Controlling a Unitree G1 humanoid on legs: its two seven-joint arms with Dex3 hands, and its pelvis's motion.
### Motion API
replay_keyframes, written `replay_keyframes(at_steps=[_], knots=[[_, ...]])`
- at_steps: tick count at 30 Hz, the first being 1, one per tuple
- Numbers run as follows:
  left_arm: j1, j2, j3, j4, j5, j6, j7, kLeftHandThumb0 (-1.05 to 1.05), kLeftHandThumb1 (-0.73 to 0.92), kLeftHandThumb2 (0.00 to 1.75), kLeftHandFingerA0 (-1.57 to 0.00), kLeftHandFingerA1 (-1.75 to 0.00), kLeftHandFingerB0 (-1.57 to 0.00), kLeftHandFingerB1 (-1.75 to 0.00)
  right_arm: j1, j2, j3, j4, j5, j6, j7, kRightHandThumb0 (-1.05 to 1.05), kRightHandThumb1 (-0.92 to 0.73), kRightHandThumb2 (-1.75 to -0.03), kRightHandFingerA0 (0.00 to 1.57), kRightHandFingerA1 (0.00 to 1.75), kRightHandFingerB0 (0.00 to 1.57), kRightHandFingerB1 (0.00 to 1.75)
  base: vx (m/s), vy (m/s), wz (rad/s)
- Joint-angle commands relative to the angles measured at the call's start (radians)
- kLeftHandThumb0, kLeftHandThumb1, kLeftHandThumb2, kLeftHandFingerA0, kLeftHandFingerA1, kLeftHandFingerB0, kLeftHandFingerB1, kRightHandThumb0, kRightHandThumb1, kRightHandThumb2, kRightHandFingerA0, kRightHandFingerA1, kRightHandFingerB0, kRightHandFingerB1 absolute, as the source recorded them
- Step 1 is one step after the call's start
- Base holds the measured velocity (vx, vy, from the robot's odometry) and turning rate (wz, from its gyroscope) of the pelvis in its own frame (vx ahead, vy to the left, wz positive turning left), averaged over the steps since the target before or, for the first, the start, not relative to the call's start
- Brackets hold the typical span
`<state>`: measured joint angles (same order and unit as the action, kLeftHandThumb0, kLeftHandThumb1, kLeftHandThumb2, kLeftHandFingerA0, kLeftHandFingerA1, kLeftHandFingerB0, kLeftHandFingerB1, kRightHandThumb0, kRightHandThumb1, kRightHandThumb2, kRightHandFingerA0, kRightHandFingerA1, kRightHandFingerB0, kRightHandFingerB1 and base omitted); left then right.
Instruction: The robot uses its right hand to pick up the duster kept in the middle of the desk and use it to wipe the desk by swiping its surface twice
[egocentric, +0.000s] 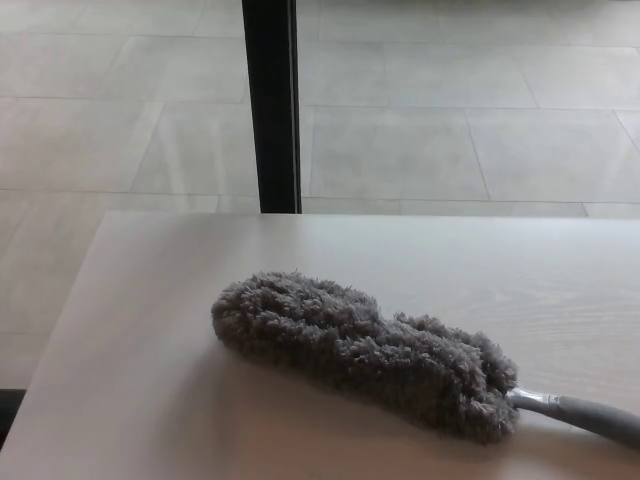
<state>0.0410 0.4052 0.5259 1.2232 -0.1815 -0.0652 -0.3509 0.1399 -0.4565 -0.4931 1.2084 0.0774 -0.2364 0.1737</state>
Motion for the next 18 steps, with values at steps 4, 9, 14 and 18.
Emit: replay_keyframes(at_steps=[4,9,14,18], knots=[[0.001,0.037,0.059,0.051,-0.086,0.034,-0.107,-0.67,0.54,1.13,-0.24,-0.83,-0.05,-0.71,-0.001,-0.041,-0.049,0.053,0.072,-0.099,0.058,-0.75,-0.81,-0.65,0.38,0.47,0.23,0.28,0.0,0.0,0.0],[0.018,0.041,0.05,0.055,-0.082,0.021,-0.113,-0.69,0.56,1.15,-0.22,-0.84,-0.03,-0.72,0.024,-0.046,-0.094,0.047,0.121,-0.079,0.065,-0.79,-0.84,-0.66,0.43,0.52,0.19,0.27,0.0,0.0,0.0],[0.029,0.043,0.046,0.05,-0.086,0.014,-0.111,-0.9,0.86,0.66,-0.15,-1.38,-0.01,-1.23,0.003,-0.067,-0.187,0.053,0.21,-0.012,0.119,-0.78,-0.87,-0.67,0.28,0.48,0.09,0.21,0.0,0.0,0.0],[0.023,0.043,0.046,0.059,-0.091,0.018,-0.113,-0.89,0.91,0.6,-0.27,-1.29,-0.13,-1.13,-0.083,-0.143,-0.33,0.037,0.326,0.066,0.127,-0.79,-0.72,-1.08,0.06,0.37,0.0,0.17,0.0,0.0,0.0]])
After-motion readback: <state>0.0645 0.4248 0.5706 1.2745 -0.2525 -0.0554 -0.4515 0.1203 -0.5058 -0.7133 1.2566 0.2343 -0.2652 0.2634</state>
